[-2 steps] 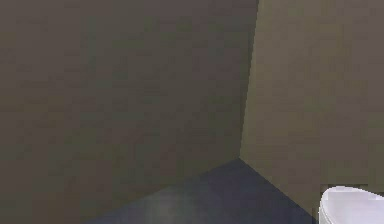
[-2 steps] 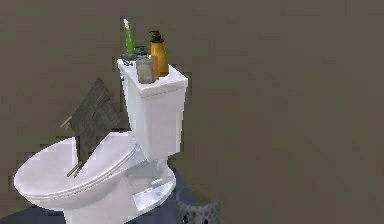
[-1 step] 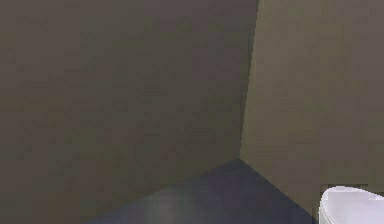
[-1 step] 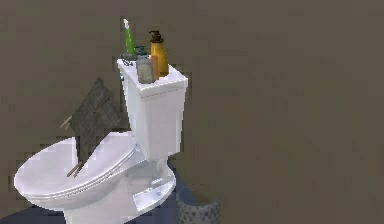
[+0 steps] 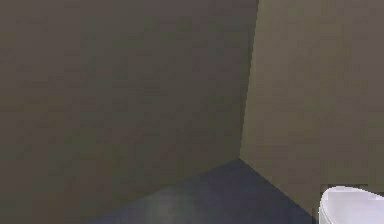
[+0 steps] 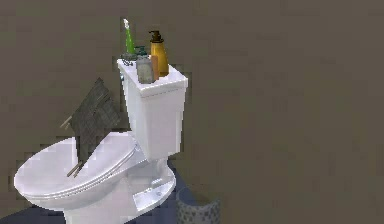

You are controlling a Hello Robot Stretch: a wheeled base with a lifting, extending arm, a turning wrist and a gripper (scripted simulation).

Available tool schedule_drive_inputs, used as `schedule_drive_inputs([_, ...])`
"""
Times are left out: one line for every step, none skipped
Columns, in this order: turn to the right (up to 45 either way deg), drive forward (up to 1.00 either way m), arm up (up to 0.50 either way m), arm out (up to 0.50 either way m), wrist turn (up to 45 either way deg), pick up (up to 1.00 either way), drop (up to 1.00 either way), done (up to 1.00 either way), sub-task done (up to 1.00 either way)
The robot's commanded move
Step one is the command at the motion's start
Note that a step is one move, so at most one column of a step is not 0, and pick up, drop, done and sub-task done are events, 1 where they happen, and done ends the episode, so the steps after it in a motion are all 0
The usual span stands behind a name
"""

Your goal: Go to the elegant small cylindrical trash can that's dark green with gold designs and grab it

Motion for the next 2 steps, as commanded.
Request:
schedule_drive_inputs([0.0,0.0,0.1,0.0,0.0,0.0,0.0,0.0,0.0])
schedule_drive_inputs([0.0,0.0,0.0,0.0,0.0,0.0,0.0,1.0,0.0])
